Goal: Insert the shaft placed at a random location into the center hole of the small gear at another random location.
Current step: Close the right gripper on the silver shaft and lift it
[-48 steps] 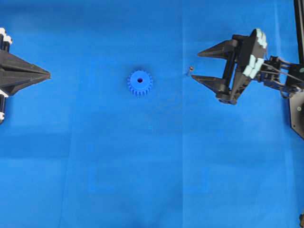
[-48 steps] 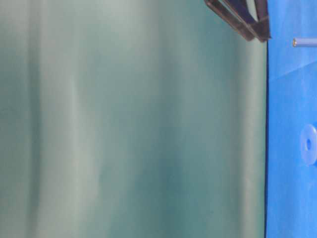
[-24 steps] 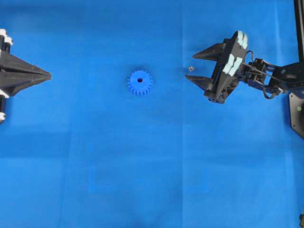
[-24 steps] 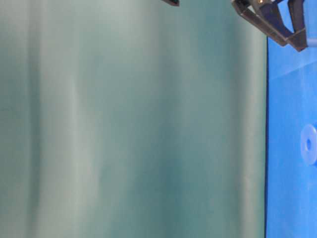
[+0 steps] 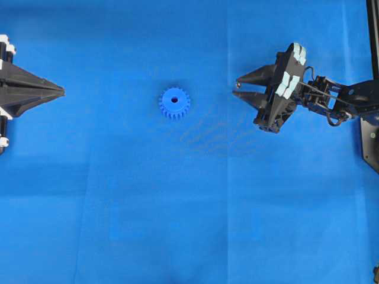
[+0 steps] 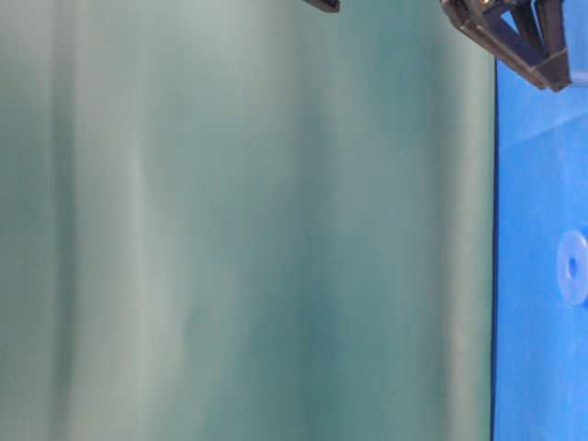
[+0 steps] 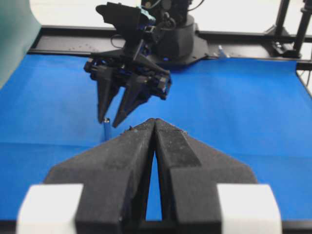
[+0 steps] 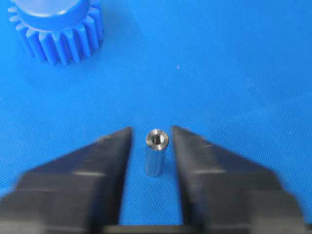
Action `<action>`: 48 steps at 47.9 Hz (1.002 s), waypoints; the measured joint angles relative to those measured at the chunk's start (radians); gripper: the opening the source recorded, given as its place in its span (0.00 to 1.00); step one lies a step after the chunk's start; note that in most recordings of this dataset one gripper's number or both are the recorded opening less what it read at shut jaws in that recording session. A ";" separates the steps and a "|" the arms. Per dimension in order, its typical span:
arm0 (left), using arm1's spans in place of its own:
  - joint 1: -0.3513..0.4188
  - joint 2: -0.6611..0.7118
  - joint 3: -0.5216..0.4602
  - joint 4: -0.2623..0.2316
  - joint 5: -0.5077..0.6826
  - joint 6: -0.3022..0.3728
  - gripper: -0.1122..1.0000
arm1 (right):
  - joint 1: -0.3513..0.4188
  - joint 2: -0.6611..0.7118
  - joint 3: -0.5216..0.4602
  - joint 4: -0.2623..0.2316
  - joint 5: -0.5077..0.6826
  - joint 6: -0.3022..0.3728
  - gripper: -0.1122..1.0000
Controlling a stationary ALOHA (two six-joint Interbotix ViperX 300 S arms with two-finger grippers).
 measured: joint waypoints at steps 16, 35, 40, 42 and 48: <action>0.000 -0.002 0.000 0.002 0.009 -0.002 0.10 | 0.000 0.000 -0.003 -0.002 -0.002 0.002 0.13; 0.000 0.000 0.000 0.000 0.014 -0.005 0.10 | -0.020 -0.149 -0.041 0.000 0.158 -0.048 0.13; 0.000 0.000 0.000 0.000 0.015 -0.003 0.10 | -0.020 -0.204 -0.057 0.000 0.225 -0.055 0.13; 0.000 0.000 0.000 0.000 0.015 -0.005 0.10 | -0.020 -0.221 -0.060 0.000 0.245 -0.057 0.13; 0.000 0.000 0.000 0.000 0.017 -0.003 0.10 | -0.020 -0.241 -0.069 0.000 0.273 -0.057 0.13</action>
